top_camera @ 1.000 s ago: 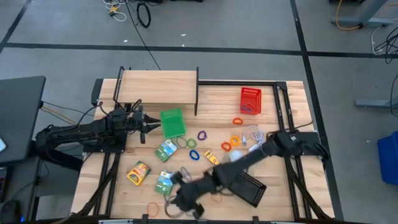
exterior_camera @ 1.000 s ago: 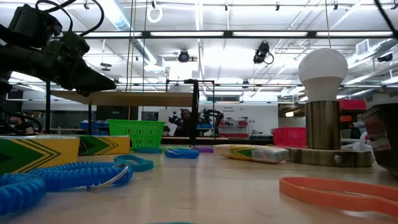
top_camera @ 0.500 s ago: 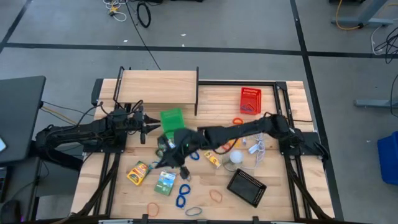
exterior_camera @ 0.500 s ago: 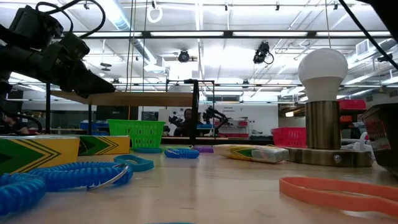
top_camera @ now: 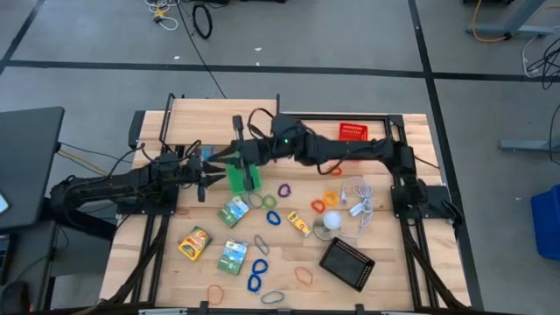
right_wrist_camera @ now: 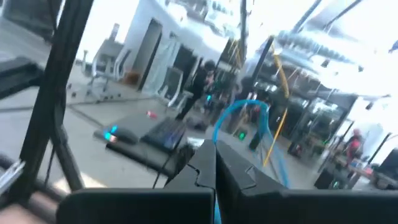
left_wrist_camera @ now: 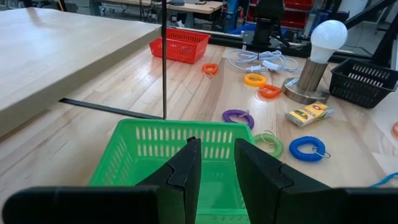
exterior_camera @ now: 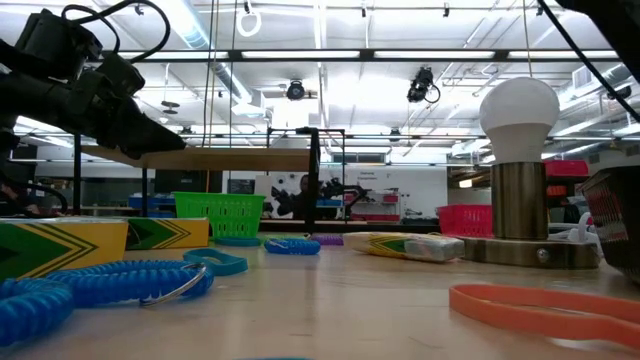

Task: Pick & Place Office Desk Supplies
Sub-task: Put the blue rubber band into the red basket

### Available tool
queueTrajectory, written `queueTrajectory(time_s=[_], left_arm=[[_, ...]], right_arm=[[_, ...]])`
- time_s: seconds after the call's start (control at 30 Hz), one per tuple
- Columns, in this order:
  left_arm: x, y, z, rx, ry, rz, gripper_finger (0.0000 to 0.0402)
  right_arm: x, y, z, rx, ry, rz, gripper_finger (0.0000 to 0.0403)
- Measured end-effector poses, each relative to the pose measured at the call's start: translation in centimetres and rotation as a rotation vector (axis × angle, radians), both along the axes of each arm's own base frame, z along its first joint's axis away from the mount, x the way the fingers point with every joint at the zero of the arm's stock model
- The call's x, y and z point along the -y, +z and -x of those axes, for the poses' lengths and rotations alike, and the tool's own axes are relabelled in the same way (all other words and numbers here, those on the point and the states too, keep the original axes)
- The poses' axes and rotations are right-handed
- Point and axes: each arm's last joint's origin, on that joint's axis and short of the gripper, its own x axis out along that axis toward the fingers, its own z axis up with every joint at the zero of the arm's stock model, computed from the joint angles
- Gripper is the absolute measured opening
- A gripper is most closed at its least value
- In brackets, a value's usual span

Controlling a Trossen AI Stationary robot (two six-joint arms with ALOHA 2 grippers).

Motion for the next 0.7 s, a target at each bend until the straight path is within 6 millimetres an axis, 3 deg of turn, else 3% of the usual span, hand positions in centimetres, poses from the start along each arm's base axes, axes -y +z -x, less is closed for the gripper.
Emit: queueTrajectory(time_s=[0.23, 0.37, 0.7], left_arm=[[-0.1, 0.0, 0.0, -0.005, 0.020, -0.004, 0.0104], [-0.1, 0.0, 0.0, -0.006, 0.024, -0.003, 0.0104], [-0.1, 0.0, 0.0, -0.002, 0.028, 0.013, 0.0104]], right_arm=[[1.7, 0.1, 1.4, -0.114, -0.060, 0.066, 0.0000], [3.2, -0.6, 4.4, -0.139, -0.184, 0.069, 0.0000], [5.3, -5.1, 20.4, -0.075, -0.471, -0.065, 0.0000]])
